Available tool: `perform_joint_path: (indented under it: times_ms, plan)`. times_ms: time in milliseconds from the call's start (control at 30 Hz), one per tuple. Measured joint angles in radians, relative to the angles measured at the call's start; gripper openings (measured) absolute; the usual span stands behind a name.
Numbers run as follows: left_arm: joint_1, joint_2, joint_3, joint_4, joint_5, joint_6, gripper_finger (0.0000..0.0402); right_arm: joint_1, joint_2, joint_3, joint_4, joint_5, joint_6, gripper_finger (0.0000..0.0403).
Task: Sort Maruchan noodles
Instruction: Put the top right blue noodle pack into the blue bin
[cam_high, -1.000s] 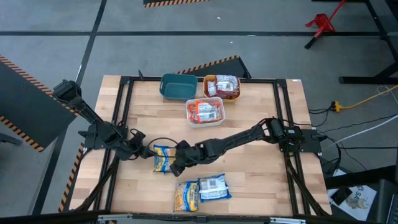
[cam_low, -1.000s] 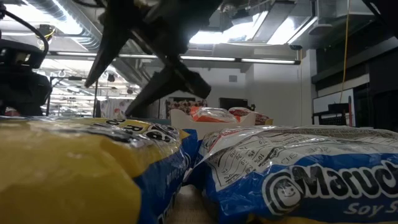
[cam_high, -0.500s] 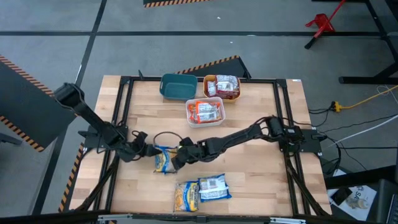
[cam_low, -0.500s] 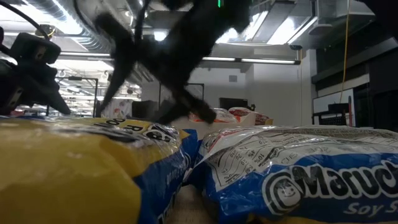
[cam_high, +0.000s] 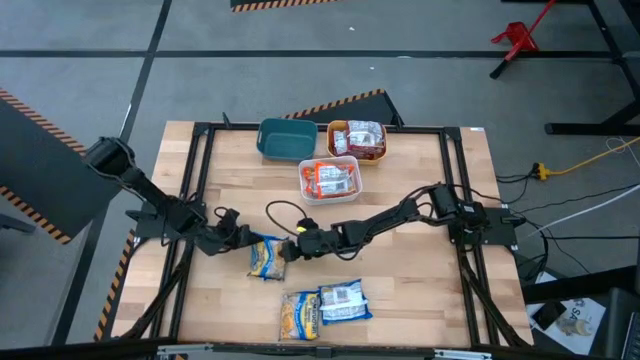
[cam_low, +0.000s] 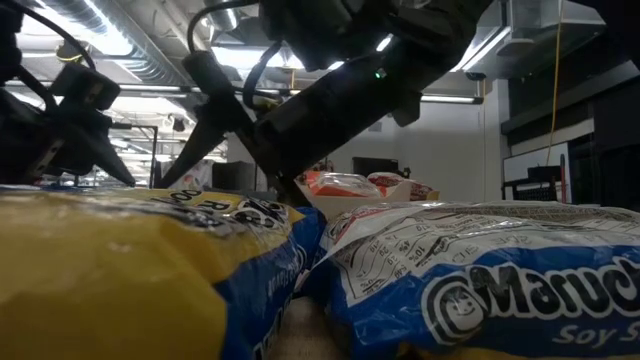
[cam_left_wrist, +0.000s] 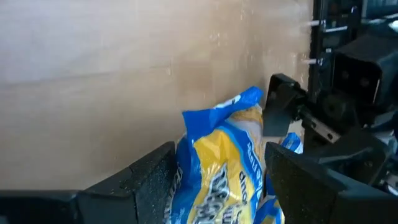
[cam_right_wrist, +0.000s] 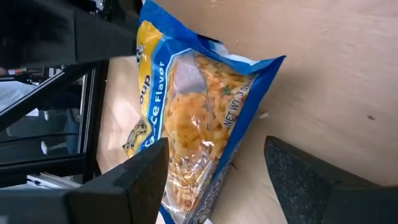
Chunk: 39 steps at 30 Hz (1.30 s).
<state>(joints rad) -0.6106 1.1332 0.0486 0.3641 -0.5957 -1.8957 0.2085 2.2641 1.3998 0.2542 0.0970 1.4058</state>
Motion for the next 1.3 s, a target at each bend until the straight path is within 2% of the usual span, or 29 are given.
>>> perform_joint_path:
  times_ms: [433,633,767,933,1133,1300]
  plan:
    - [0.073,0.029,0.039,-0.017,-0.007,0.002,0.0244,-0.005,0.006,-0.002,0.003,0.043,-0.045,0.025]
    - [0.077,0.148,0.124,-0.017,0.016,0.012,0.0244,-0.008,0.008,-0.003,0.026,0.091,-0.066,0.025]
    - [0.077,0.214,0.165,0.009,0.024,0.008,0.0244,-0.006,0.008,-0.003,0.037,0.09,-0.08,0.025]
    - [0.077,0.277,0.184,0.125,0.035,0.019,0.0244,-0.005,0.009,-0.004,0.039,0.094,-0.108,0.025]
    - [0.077,0.34,0.224,0.142,0.046,0.019,0.0244,-0.006,0.009,-0.005,0.053,0.077,-0.14,0.025]
    - [0.096,0.355,0.235,0.162,0.067,0.046,0.0244,-0.006,0.01,-0.005,0.056,0.055,-0.181,0.0214]
